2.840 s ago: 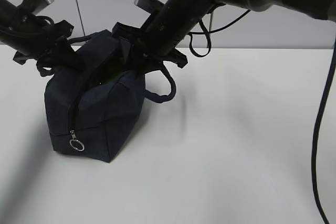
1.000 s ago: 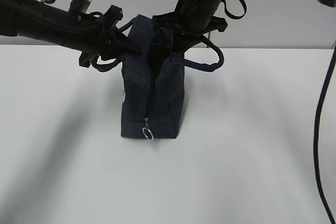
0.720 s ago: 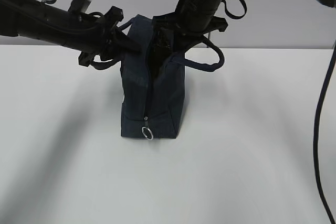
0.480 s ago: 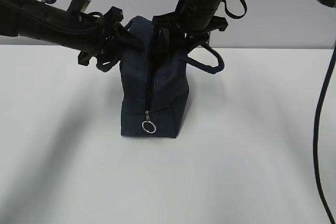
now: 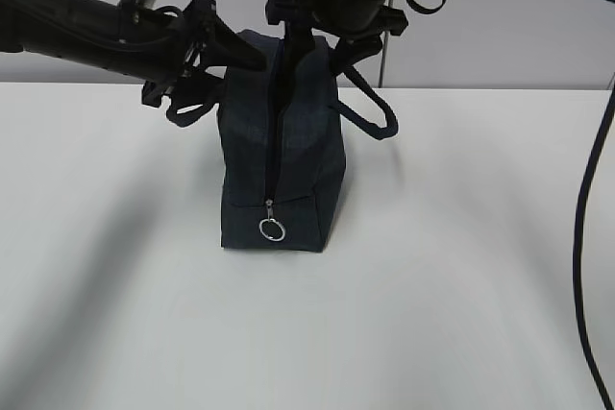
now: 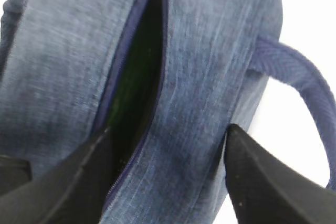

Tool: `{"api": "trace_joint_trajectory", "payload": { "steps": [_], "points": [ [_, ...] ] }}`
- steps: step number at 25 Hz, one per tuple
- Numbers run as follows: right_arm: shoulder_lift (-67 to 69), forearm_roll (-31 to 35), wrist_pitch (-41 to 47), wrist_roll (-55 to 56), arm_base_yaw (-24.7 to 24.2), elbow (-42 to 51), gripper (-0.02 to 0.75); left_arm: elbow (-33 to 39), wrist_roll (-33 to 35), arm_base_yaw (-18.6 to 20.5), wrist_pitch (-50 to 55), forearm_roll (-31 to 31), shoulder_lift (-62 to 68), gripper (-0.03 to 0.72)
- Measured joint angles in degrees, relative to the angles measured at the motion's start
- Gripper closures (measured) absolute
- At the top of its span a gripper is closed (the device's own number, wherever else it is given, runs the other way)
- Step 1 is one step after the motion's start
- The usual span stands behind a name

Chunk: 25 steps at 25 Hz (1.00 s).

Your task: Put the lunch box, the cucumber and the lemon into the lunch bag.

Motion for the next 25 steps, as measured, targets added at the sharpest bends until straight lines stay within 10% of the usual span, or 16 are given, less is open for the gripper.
{"api": "trace_joint_trajectory", "payload": {
  "steps": [16, 25],
  "points": [
    [-4.3, -0.7, 0.1, -5.5, 0.0, -1.2, 0.243, -0.1, 0.0, 11.1, 17.6, 1.1, 0.0, 0.221],
    [-10.4, -1.7, 0.3, -7.0, 0.6, -1.2, 0.243, -0.1, -0.4, 11.5, 18.6, 15.8, -6.5, 0.297]
  ]
}}
